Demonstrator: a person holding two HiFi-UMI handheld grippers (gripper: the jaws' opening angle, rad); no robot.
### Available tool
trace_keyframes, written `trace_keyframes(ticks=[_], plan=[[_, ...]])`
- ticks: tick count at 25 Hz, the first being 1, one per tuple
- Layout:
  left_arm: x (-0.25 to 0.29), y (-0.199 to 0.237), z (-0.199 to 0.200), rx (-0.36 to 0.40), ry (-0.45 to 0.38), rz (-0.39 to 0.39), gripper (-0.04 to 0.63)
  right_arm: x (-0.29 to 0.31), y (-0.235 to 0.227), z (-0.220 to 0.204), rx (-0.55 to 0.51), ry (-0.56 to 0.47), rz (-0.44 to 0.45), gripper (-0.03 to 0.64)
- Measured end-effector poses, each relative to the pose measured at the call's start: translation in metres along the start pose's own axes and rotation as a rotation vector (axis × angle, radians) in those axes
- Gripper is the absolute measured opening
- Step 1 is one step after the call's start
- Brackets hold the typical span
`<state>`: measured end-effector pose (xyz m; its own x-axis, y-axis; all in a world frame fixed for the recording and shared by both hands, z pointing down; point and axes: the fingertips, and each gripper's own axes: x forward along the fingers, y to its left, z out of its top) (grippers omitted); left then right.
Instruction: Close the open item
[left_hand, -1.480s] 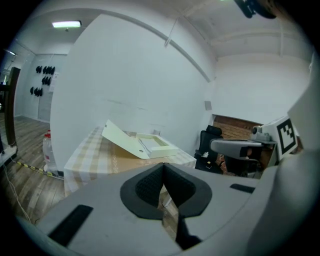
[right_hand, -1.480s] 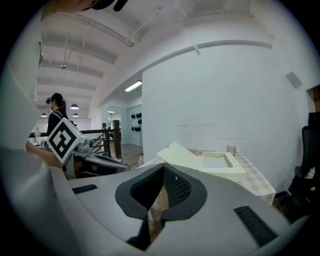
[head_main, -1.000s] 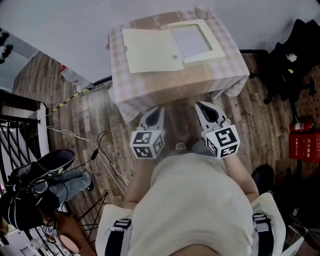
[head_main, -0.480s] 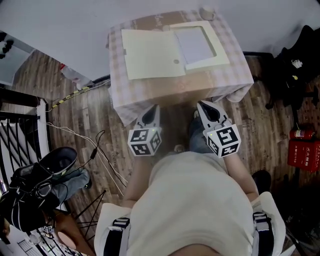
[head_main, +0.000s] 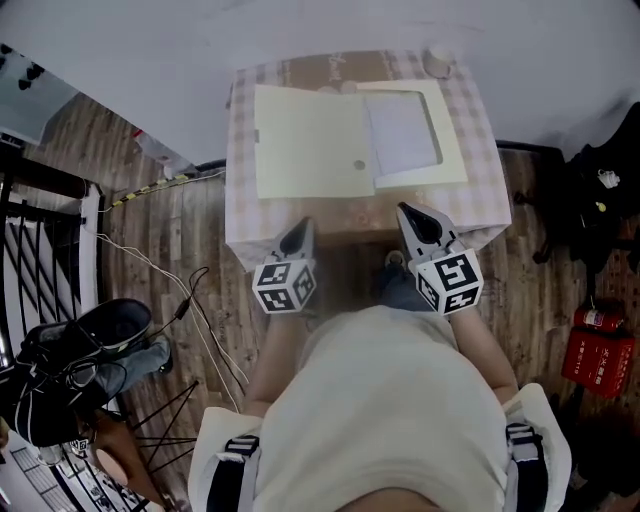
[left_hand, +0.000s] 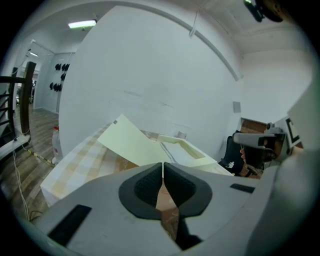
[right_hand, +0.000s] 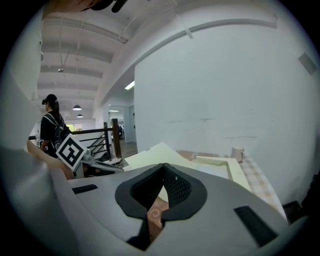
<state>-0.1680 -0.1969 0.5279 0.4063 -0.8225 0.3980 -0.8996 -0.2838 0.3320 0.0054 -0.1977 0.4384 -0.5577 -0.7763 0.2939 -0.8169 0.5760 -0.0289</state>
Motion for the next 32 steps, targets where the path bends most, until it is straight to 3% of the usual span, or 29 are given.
trace_keyframes(ticks=[6, 9, 17, 24, 32], plan=[[0.028, 0.017, -0.003, -0.053, 0.024, 0.067, 0.014, 0.029, -0.035, 0.013, -0.011, 0.004, 0.061, 0.000], [0.041, 0.019, -0.008, -0.086, 0.050, 0.077, 0.141, 0.042, -0.047, 0.017, -0.016, 0.008, 0.101, 0.000], [0.065, 0.042, -0.011, -0.150, 0.035, 0.209, 0.222, 0.070, -0.078, 0.026, -0.038, 0.008, 0.183, 0.000], [0.072, 0.053, -0.002, -0.166, -0.036, 0.319, 0.222, 0.079, -0.101, 0.030, -0.049, -0.011, 0.220, 0.000], [0.070, 0.045, 0.023, -0.130, -0.130, 0.389, 0.110, 0.090, -0.123, 0.034, -0.050, -0.033, 0.254, 0.000]])
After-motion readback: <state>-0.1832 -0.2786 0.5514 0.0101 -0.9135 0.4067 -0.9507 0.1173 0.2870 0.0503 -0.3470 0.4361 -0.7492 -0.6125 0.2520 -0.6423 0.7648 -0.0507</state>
